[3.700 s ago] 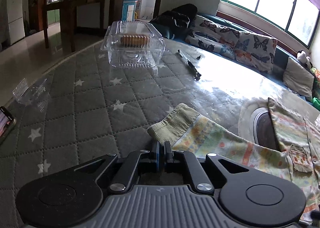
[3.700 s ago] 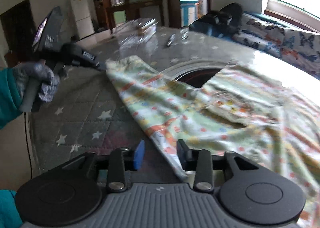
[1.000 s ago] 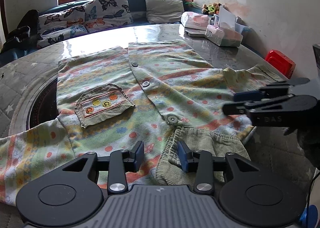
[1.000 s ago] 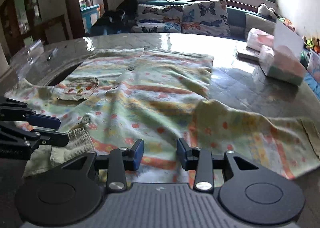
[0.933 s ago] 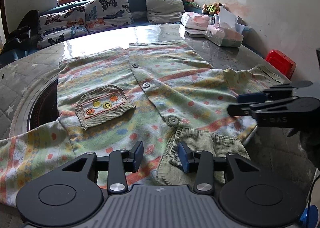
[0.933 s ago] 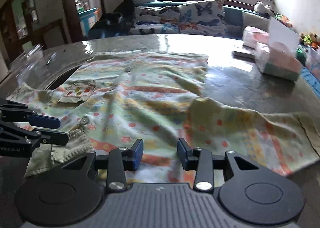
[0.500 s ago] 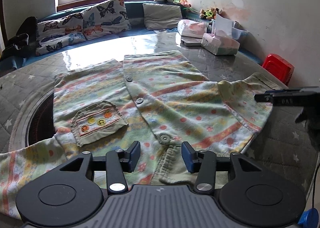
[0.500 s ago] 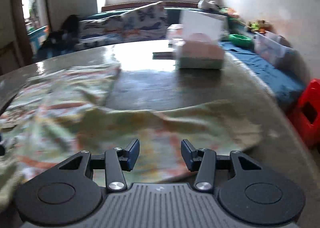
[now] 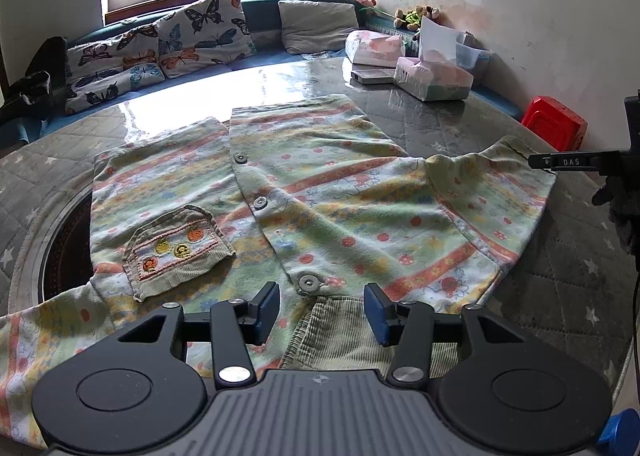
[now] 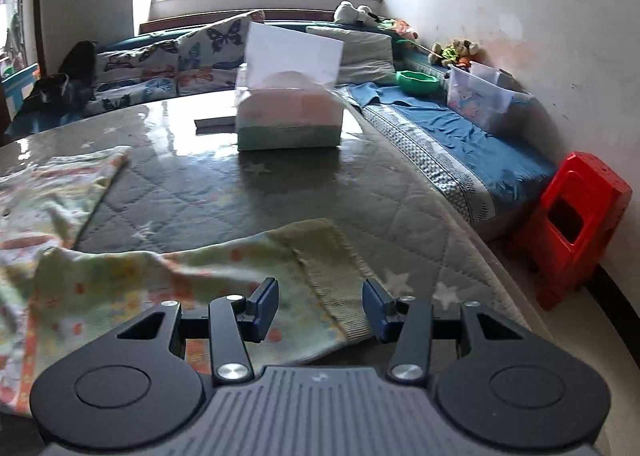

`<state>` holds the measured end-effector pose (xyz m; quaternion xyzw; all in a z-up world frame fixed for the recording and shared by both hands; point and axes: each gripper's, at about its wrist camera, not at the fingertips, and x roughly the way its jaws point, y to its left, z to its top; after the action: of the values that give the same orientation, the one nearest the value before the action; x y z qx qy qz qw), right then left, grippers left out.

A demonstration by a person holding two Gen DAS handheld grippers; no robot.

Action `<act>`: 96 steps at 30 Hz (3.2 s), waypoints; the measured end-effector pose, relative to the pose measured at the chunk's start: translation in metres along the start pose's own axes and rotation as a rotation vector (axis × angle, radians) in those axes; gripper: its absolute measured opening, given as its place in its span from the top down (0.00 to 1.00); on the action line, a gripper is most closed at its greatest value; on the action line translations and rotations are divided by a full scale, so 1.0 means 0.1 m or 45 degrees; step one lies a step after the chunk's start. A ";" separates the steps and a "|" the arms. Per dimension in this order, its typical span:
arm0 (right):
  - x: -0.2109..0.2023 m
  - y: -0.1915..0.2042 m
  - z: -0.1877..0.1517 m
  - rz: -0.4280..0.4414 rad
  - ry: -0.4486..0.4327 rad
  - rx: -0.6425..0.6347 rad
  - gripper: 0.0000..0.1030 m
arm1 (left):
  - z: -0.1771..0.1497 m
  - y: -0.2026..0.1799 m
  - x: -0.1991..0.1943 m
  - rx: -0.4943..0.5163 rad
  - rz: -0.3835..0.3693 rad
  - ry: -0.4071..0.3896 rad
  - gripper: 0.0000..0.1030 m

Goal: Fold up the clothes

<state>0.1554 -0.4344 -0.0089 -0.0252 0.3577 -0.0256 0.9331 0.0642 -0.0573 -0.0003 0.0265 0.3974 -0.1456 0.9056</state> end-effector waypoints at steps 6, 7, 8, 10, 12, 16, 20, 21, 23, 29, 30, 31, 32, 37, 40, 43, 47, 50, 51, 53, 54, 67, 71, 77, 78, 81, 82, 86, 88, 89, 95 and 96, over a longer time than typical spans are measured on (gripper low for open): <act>0.09 -0.09 -0.02 -0.017 0.014 0.006 0.53 | 0.00 -0.03 0.04 0.008 0.008 0.017 0.50; 0.10 -0.10 -0.03 -0.021 0.014 0.008 0.52 | 0.00 -0.03 0.04 0.007 0.009 0.018 0.50; 0.11 -0.11 -0.03 -0.023 0.013 0.011 0.51 | 0.00 -0.03 0.05 0.006 0.009 0.020 0.50; 0.12 -0.12 -0.03 -0.022 0.011 0.015 0.50 | 0.00 -0.03 0.06 0.007 0.011 0.025 0.50; 0.12 -0.13 -0.03 -0.022 0.009 0.021 0.48 | 0.01 -0.04 0.07 0.010 0.012 0.030 0.50; 0.13 -0.16 -0.04 -0.024 0.005 0.047 0.45 | 0.01 -0.04 0.08 0.005 0.012 0.032 0.49; 0.12 -0.19 -0.06 0.002 0.008 0.079 0.46 | 0.01 -0.05 0.10 0.006 0.015 0.039 0.48; 0.12 -0.20 -0.06 0.008 0.009 0.086 0.47 | 0.00 -0.05 0.10 0.006 0.016 0.041 0.48; 0.11 -0.20 -0.06 0.024 0.008 0.097 0.53 | 0.00 -0.05 0.11 0.005 0.016 0.044 0.48; 0.05 -0.17 -0.04 0.046 0.009 0.106 0.87 | 0.02 -0.07 0.12 0.006 0.014 0.044 0.48; 0.02 -0.17 -0.04 0.042 0.002 0.109 0.88 | 0.02 -0.07 0.12 0.006 0.013 0.044 0.48; -0.01 -0.18 -0.04 0.038 -0.007 0.111 0.89 | 0.02 -0.07 0.12 0.007 0.013 0.043 0.48; -0.04 -0.18 -0.03 0.035 -0.026 0.111 0.89 | 0.03 -0.07 0.12 0.009 0.012 0.043 0.48; -0.21 -0.24 0.01 0.004 -0.086 0.134 0.91 | 0.03 -0.09 0.14 0.015 0.005 0.042 0.47; -0.14 -0.24 -0.06 -0.003 -0.049 0.145 0.91 | 0.02 -0.11 0.16 0.020 0.003 0.044 0.46; -0.09 -0.22 -0.10 -0.009 -0.023 0.152 0.91 | 0.02 -0.12 0.17 0.022 0.002 0.044 0.45; -0.23 -0.18 -0.01 0.011 -0.069 0.151 0.91 | 0.03 -0.08 0.11 0.014 0.003 0.024 0.45; -0.44 -0.10 0.12 0.063 -0.125 0.142 0.91 | 0.04 -0.02 0.04 -0.008 0.014 -0.002 0.44; -0.50 -0.06 0.16 0.079 -0.139 0.133 0.91 | 0.04 0.01 0.02 -0.018 0.019 -0.011 0.44; -0.67 0.07 0.27 0.133 -0.180 0.100 0.92 | 0.03 0.08 -0.04 -0.040 0.036 -0.027 0.42; -0.73 0.12 0.31 0.156 -0.194 0.089 0.92 | 0.02 0.12 -0.06 -0.052 0.046 -0.034 0.41; -1.33 1.68 0.74 0.568 -0.291 -0.263 0.92 | -0.28 0.71 -0.44 -0.231 0.168 -0.098 0.37; -1.32 2.20 0.70 0.673 -0.258 -0.362 0.92 | -0.39 0.84 -0.54 -0.277 0.191 -0.110 0.37; -1.29 2.78 0.47 0.784 -0.192 -0.486 0.92 | -0.51 1.00 -0.65 -0.336 0.229 -0.117 0.36; -1.29 2.85 0.43 0.796 -0.181 -0.504 0.92 | -0.53 1.02 -0.66 -0.344 0.235 -0.116 0.36; -1.26 3.00 0.35 0.828 -0.146 -0.535 0.85 | -0.55 1.06 -0.67 -0.361 0.242 -0.114 0.36; -1.26 3.03 0.31 0.846 -0.131 -0.550 0.83 | -0.55 1.06 -0.67 -0.362 0.242 -0.113 0.36; -1.33 3.06 0.26 0.883 -0.135 -0.588 0.74 | -0.54 1.06 -0.65 -0.365 0.241 -0.108 0.36; -1.37 3.01 0.27 0.881 -0.153 -0.594 0.70 | -0.52 1.06 -0.64 -0.363 0.238 -0.107 0.36; -1.38 2.98 0.28 0.873 -0.160 -0.598 0.70 | -0.51 1.05 -0.63 -0.362 0.234 -0.108 0.36; -1.21 2.59 0.25 0.738 -0.095 -0.613 0.70 | -0.42 0.94 -0.57 -0.320 0.182 -0.120 0.37; -1.17 2.53 0.23 0.719 -0.075 -0.607 0.70 | -0.40 0.91 -0.56 -0.311 0.172 -0.120 0.37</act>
<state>0.0912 -0.1737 0.0695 -0.1428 0.3193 0.3178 0.8813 0.0254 0.0502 0.0066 -0.0640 0.3664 -0.0360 0.9276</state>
